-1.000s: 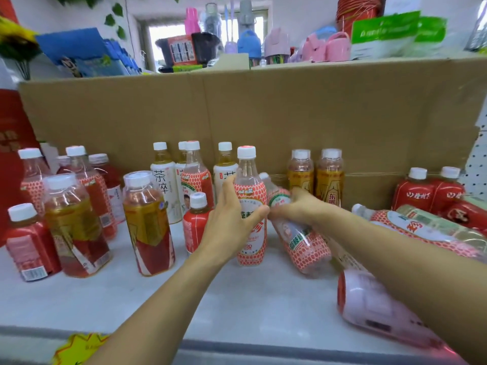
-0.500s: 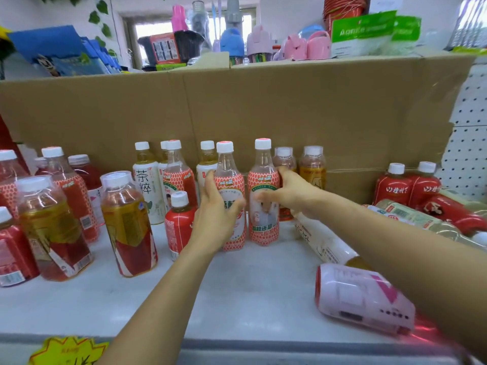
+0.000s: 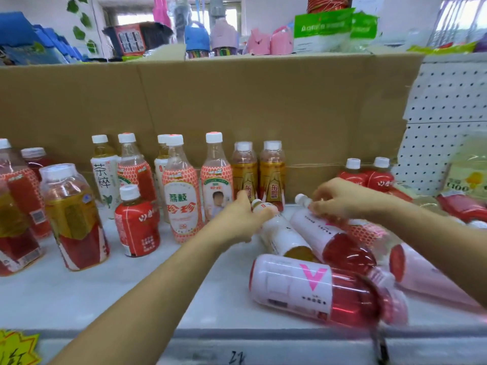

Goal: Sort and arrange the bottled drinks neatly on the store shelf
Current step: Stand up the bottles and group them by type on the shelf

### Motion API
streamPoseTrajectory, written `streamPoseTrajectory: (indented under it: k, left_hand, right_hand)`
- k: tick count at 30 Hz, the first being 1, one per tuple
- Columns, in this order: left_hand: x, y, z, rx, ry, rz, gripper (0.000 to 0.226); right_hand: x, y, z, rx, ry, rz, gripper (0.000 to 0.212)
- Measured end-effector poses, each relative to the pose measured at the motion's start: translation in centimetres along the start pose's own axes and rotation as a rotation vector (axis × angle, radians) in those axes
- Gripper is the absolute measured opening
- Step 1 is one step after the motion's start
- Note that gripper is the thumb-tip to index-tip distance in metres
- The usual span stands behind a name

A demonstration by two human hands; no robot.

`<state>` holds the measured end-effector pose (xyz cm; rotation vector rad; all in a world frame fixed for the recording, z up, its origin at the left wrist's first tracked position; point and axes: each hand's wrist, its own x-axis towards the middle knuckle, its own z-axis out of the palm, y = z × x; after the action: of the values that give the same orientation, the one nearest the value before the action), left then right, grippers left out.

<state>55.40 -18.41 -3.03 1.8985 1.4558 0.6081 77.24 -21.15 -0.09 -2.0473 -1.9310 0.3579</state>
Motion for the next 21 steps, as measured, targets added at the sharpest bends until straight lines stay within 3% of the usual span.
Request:
streamPoseTrajectory:
  k: [4, 8, 11, 16, 19, 21]
  left_hand:
    - [2.9, 2.1, 2.2, 0.027, -0.075, -0.258, 0.080]
    - [4.8, 1.7, 3.8, -0.040, -0.099, -0.330, 0.093]
    - [4.9, 1.4, 4.3, -0.167, -0.060, -0.331, 0.068]
    - [3.6, 1.7, 4.3, -0.261, 0.078, -0.169, 0.039]
    - [2.8, 2.3, 4.0, -0.300, 0.251, 0.021, 0.062]
    - [2.4, 2.2, 3.8, -0.180, 0.390, 0.209, 0.078]
  right_hand:
    - [-1.2, -0.1, -0.2, -0.219, -0.041, -0.033, 0.031]
    - [-3.5, -0.3, -0.8, -0.400, -0.122, -0.049, 0.043]
    - [-4.8, 0.3, -0.1, -0.481, -0.089, -0.162, 0.074]
    - [-5.6, 1.5, 1.2, -0.363, -0.143, -0.128, 0.096]
    - [-5.6, 2.1, 2.1, -0.316, -0.161, -0.124, 0.109]
    - [-5.7, 2.3, 2.4, -0.279, -0.132, -0.113, 0.106]
